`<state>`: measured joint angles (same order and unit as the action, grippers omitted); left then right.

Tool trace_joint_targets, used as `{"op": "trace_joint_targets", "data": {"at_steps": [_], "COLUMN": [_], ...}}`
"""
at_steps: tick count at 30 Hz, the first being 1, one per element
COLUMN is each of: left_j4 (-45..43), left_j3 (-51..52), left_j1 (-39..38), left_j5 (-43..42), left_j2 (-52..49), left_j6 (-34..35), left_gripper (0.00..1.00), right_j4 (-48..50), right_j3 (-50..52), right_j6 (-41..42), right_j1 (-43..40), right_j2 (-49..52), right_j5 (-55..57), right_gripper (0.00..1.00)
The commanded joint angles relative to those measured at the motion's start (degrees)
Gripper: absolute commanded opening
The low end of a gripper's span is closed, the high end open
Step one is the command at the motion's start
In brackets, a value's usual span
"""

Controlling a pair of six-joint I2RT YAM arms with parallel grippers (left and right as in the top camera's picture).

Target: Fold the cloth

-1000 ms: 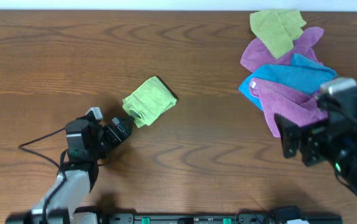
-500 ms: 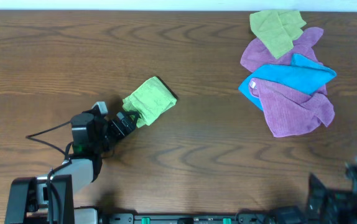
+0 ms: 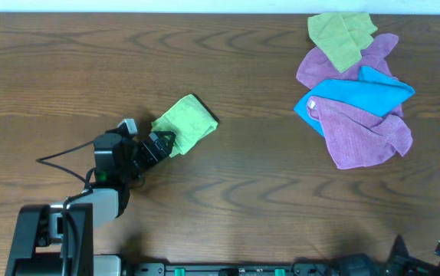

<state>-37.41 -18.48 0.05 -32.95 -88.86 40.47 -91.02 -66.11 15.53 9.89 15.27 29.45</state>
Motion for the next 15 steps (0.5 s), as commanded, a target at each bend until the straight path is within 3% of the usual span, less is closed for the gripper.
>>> {"op": "trace_joint_targets", "data": {"at_steps": [1,5,9,15], "left_j4": [0.2,-0.63,-0.61,-0.59], "left_j3": [0.59,0.46,-0.15,-0.44], "left_j1": [-0.11,-0.11,-0.11,-0.13], "left_j5": [2.6,1.95,1.84,1.81], "left_j2": [-3.21,-4.24,-5.25,-6.21], "left_j6": [-0.83,-0.83,-0.83,-1.92], "left_gripper": [0.97,0.97,0.97,0.96], "right_j4": [2.58,10.84,22.91,33.86], "right_j3": [1.05,4.07,13.49,26.08], "right_j6": [0.98,1.18,2.32,-6.78], "right_j1": [0.7,0.7,0.7,0.68], "right_j2": [-0.94,-0.94,-0.9,-0.85], "right_j5": [5.88,6.08,-4.37,-8.68], "right_gripper": [0.99,0.99,0.99,0.99]}}
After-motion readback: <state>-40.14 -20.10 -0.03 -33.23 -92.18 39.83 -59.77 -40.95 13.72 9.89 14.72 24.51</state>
